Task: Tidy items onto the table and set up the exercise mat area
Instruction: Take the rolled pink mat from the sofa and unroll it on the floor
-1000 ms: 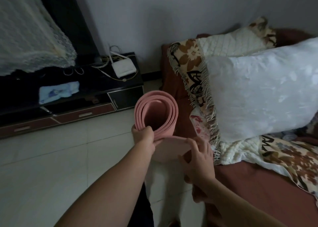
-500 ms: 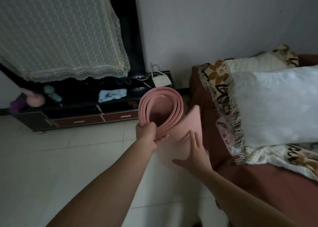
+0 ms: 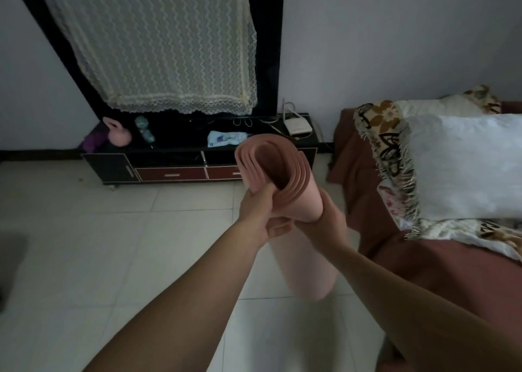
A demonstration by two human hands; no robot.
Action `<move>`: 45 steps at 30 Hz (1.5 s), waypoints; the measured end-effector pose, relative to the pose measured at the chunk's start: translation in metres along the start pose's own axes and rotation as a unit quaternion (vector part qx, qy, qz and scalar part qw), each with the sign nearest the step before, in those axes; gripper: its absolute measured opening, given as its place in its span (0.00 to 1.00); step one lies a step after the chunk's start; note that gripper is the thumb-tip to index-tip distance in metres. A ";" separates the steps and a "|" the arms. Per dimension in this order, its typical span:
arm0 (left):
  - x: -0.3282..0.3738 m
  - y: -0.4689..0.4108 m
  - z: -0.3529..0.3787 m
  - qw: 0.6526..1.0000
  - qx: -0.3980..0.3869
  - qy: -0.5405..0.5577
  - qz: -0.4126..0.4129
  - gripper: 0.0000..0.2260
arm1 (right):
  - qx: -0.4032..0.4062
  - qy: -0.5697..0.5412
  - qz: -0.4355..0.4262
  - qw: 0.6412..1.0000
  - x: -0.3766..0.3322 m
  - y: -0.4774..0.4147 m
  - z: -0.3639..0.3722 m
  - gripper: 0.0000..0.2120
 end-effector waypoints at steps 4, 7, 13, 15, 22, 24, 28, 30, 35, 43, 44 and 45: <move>0.000 0.043 -0.023 0.998 -0.007 0.007 0.066 0.21 | 0.009 -0.029 0.043 0.999 -0.013 0.035 -0.009 0.29; -0.015 0.081 -0.046 0.993 -0.012 0.002 0.115 0.23 | 0.015 -0.044 0.056 0.997 -0.018 0.073 -0.022 0.28; -0.083 0.163 -0.115 0.960 0.019 -0.064 0.271 0.21 | 0.022 -0.089 0.078 0.993 -0.034 0.174 -0.059 0.32; -0.110 0.194 -0.138 0.953 0.025 -0.079 0.293 0.24 | 0.025 -0.109 0.077 0.991 -0.043 0.215 -0.074 0.33; -0.170 0.298 -0.217 0.955 0.037 -0.061 0.288 0.26 | 0.021 -0.106 0.056 0.993 -0.092 0.331 -0.131 0.30; -0.183 0.317 -0.243 0.955 0.045 -0.060 0.286 0.25 | 0.023 -0.100 0.054 0.993 -0.106 0.363 -0.143 0.29; -0.216 0.354 -0.296 0.961 0.053 -0.063 0.266 0.23 | 0.042 -0.083 0.058 0.994 -0.126 0.434 -0.164 0.28; -0.237 0.377 -0.329 0.965 0.057 -0.053 0.251 0.22 | 0.060 -0.074 0.061 0.994 -0.134 0.477 -0.175 0.29; -0.291 0.428 -0.437 0.966 0.067 -0.033 0.246 0.22 | 0.101 -0.083 0.080 0.988 -0.157 0.596 -0.191 0.30; -0.363 0.536 -0.598 0.973 0.094 0.019 0.209 0.23 | 0.099 -0.093 0.140 0.981 -0.195 0.786 -0.207 0.29; -0.371 0.550 -0.613 0.974 0.095 0.024 0.204 0.23 | 0.097 -0.091 0.141 0.981 -0.199 0.808 -0.210 0.30; -0.378 0.563 -0.626 0.974 0.095 0.030 0.203 0.23 | 0.093 -0.093 0.141 0.981 -0.202 0.829 -0.214 0.31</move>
Point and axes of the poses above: each hand's wrist, its own y-axis away from the middle knuckle, its own z-axis out of the palm, x = y × z, the point moved 8 cm from there along -y, towards the middle knuckle, and after that the axes turned 15 degrees about x, right-handed, at the moved point
